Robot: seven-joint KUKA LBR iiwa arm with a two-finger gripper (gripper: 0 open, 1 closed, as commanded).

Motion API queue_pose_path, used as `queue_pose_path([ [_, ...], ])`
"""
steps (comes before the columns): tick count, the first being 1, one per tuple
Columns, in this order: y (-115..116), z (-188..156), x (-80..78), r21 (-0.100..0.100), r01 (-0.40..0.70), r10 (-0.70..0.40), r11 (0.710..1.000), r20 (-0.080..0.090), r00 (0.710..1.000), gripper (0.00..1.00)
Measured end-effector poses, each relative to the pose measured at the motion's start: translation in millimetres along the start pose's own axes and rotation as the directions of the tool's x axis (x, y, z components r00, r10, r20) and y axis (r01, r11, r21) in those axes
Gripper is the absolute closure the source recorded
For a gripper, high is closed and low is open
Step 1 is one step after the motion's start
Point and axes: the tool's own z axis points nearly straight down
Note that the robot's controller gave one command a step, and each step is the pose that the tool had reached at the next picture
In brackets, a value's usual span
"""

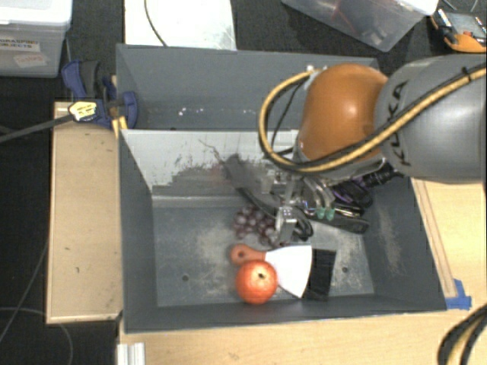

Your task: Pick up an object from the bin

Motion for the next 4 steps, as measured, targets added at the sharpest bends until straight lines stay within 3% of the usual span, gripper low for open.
queue_pose_path([
  [1, -0.5, -4.7, -1.7, -0.001, -0.004, 0.004, 1.0, 0.008, 1.0, 0.0],
  [2, -10.5, 109.8, -21.3, -0.003, -0.582, 0.582, 0.813, 0.002, 0.813, 0.0],
  [3, -8.2, 108.0, -30.4, -0.002, -0.267, 0.267, 0.964, 0.009, 0.964, 0.0],
  [4, -8.7, 109.0, -24.0, -0.006, -0.556, 0.556, 0.831, 0.004, 0.831, 0.0],
])
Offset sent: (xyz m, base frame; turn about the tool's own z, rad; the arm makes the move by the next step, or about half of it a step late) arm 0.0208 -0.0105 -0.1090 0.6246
